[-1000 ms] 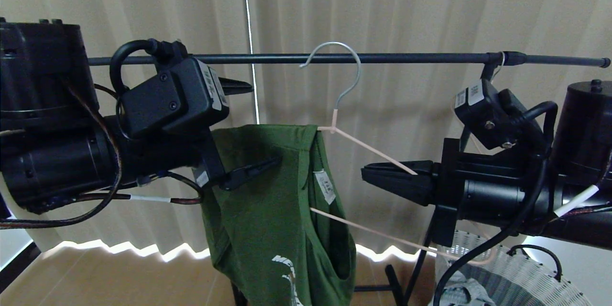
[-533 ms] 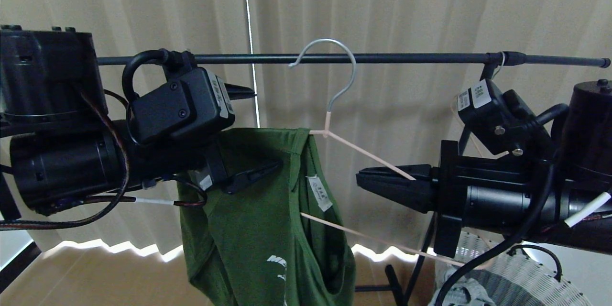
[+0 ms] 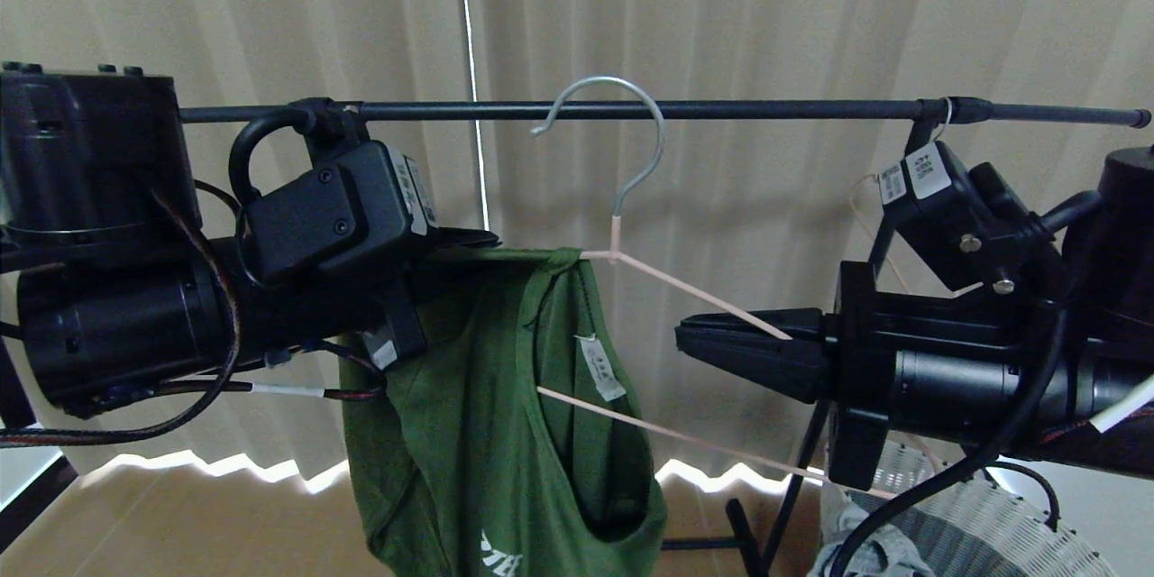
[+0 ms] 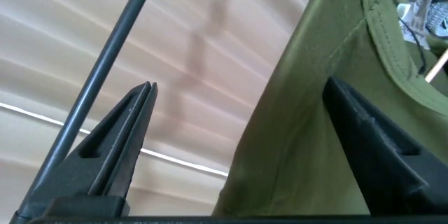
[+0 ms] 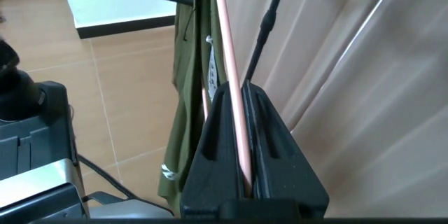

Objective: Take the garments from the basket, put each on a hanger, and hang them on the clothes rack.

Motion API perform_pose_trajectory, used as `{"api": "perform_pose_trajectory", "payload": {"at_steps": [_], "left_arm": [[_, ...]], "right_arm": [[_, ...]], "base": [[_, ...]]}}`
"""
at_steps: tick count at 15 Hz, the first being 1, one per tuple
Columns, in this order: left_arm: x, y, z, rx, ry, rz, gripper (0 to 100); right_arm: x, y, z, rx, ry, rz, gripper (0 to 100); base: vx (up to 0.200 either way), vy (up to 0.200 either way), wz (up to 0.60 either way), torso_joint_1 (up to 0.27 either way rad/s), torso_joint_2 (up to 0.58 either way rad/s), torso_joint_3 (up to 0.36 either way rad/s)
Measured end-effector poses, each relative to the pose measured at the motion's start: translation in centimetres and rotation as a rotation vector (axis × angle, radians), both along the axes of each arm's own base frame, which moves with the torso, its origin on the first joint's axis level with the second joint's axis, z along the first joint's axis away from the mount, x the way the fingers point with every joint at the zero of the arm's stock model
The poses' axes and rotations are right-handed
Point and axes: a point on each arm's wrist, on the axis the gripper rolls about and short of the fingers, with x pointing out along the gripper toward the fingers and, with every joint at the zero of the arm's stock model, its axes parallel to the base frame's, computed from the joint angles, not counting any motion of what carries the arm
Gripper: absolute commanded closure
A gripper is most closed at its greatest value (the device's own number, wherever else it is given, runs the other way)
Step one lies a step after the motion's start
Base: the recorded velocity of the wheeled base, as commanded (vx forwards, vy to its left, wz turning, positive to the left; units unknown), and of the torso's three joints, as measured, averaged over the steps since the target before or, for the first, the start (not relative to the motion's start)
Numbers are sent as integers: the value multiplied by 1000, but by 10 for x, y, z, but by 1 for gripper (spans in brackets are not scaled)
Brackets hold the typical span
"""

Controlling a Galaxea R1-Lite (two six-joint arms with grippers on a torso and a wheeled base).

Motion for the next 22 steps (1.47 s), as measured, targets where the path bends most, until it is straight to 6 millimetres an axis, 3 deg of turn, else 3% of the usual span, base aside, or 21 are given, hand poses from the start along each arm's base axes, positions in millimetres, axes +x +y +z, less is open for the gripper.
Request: {"api": "perform_pose_trajectory", "payload": {"at_steps": [8,9,15,18,22], "left_arm": [[-2,2,-6,-20,-23,20,100],[-2,2,-6,-22,-16,35,100],[-2,6,-10,-63,46,192,100],[-1,10,-14,-132,113,376,100],[0,13,-20,-153,141,482,100]], "right_arm": [[0,-1,2,5,-8,-7,100],[0,-1,3,7,-10,-9,0],[7,-9,6,31,-45,-61,0],[17,-27,5,38,-64,-168,0],[21,-45,7,41,-81,-261,0]], "base": [[0,0,0,0,0,0],[0,0,0,0,0,0],[0,0,0,0,0,0],[0,0,0,0,0,0],[0,0,0,0,0,0]]}}
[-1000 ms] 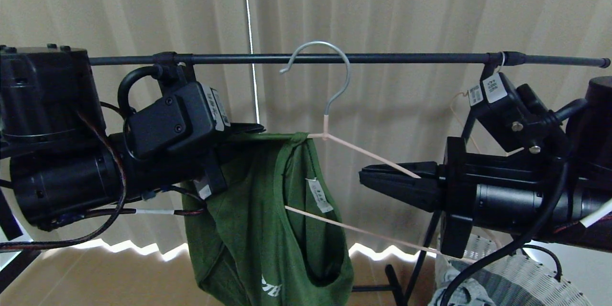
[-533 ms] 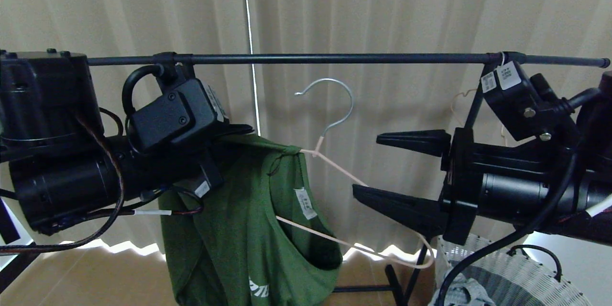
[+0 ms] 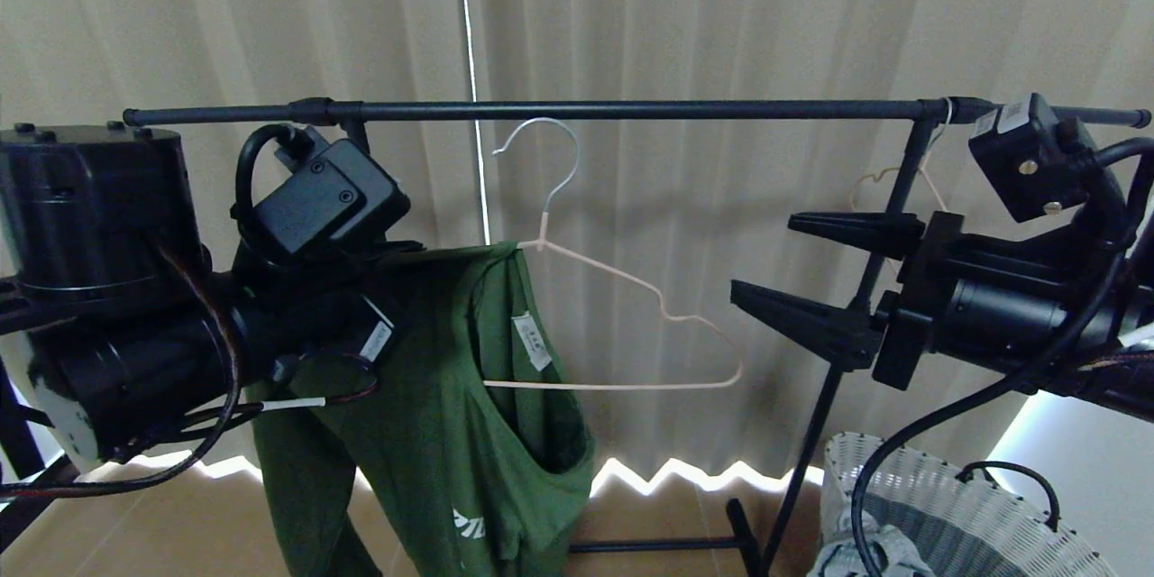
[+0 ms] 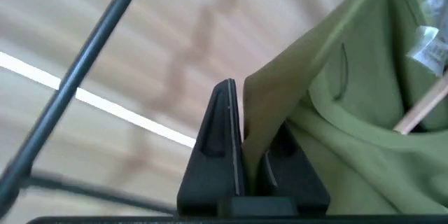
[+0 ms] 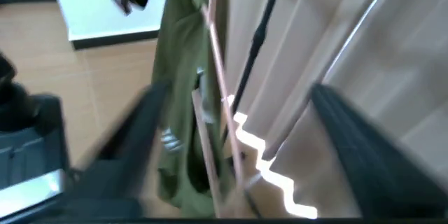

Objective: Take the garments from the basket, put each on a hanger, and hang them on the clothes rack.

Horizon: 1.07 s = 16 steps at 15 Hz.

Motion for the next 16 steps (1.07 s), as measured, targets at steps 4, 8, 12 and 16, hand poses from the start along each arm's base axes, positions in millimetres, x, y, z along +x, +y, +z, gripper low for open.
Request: {"api": "perform_pose_trajectory", "payload": {"at_steps": [4,8,12,16], "left_arm": [[2,4,-1,-39,13,141,100],[4,3,2,-118,26,181,100],[10,2,1,-145,31,233,100],[14,-4,6,-176,25,228,100]], "right_arm": [[-5,-7,-1,-3,-3,-33,0],[-3,-12,-7,-60,30,-220,0],[-7,-14,-21,-101,79,-252,0],[-18,-4,-39,-138,142,-211,0]], "base": [[0,0,0,0,0,0],[0,0,0,0,0,0],[0,0,0,0,0,0],[0,0,0,0,0,0]]}}
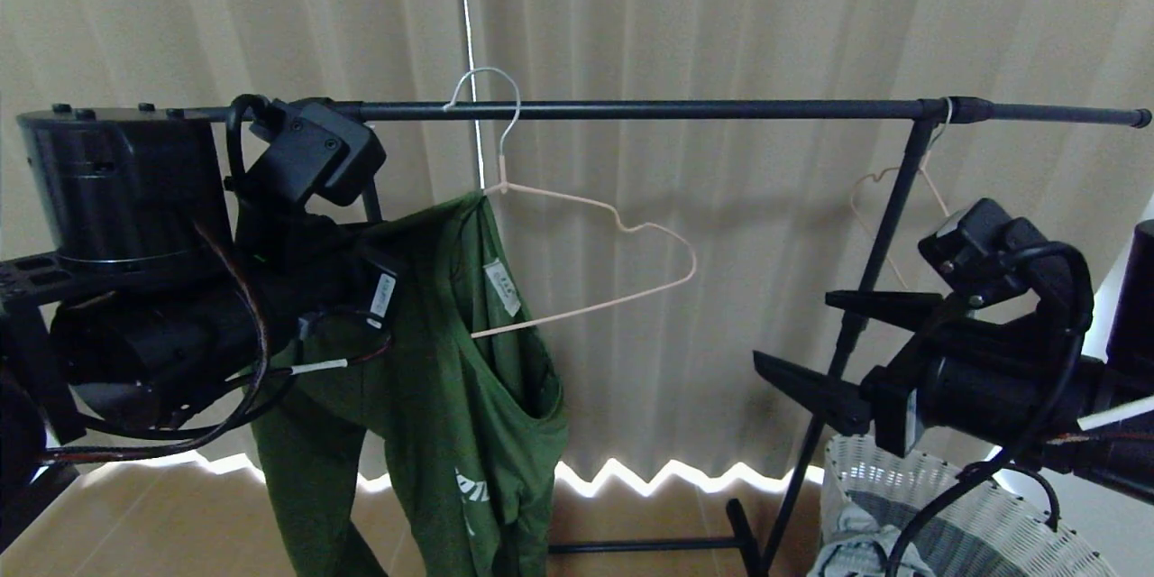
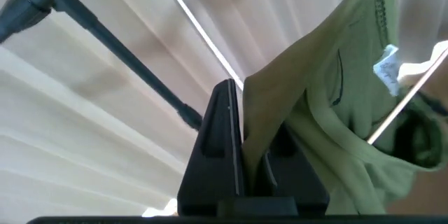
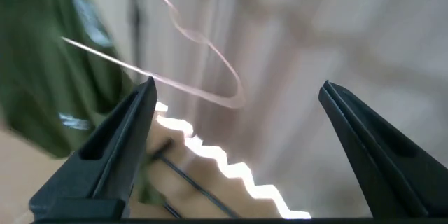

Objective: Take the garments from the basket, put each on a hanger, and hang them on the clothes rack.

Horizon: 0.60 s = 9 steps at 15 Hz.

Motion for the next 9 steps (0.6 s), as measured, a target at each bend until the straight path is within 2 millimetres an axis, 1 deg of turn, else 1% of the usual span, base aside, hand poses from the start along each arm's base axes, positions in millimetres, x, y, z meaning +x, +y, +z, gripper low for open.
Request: {"api": "perform_pose_trajectory", "payload": {"at_steps": [2,4,6,9], "left_arm": [[0,-8,6,-50,-10,-16,100],[1,-14,11,-80,-20,-9,100],[1,-20,16,-123,-26,-19,100],[-2,-27,21,-162,-32,-42,100]], "right_arm": [[-8,13,-7,20,41,57,0],[-11,26,-8,52,68,95,0],[-10,46,-6,90,71,150,0],[-3,68,-9,130,27,184,0]], "base": [[0,0,0,0,0,0],[0,0,0,0,0,0],[0,0,0,0,0,0],[0,0,0,0,0,0]]}}
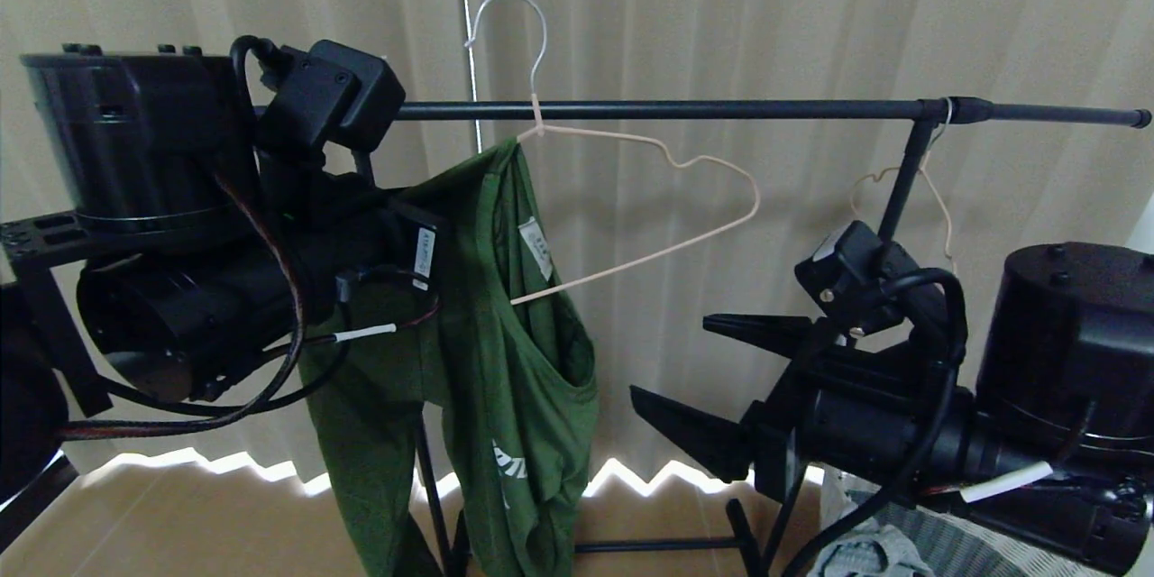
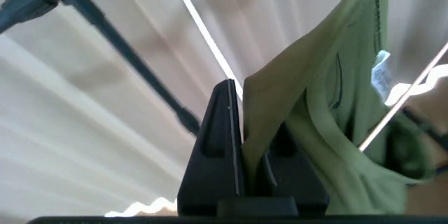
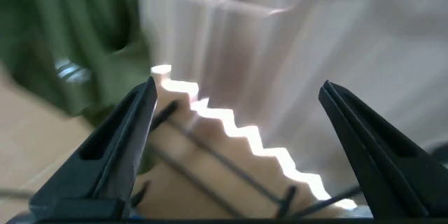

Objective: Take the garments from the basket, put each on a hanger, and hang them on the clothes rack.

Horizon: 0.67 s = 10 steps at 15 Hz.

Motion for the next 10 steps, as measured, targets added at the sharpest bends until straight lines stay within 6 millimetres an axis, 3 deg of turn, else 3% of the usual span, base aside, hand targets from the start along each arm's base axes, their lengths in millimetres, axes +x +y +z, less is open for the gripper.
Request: {"api": "perform_pose_trajectory", "payload": {"at_steps": [5,10], "left_arm": [[-8,-9,10,-52,-21,-40,100],[-16,-5,16,-66,-39,-50,100]], "right_arm": [[21,25,-12,-10,2,-27,0],[46,41,-25,1,-20,-107,0]], "base": [[0,0,0,0,0,0],[0,0,0,0,0,0]]}}
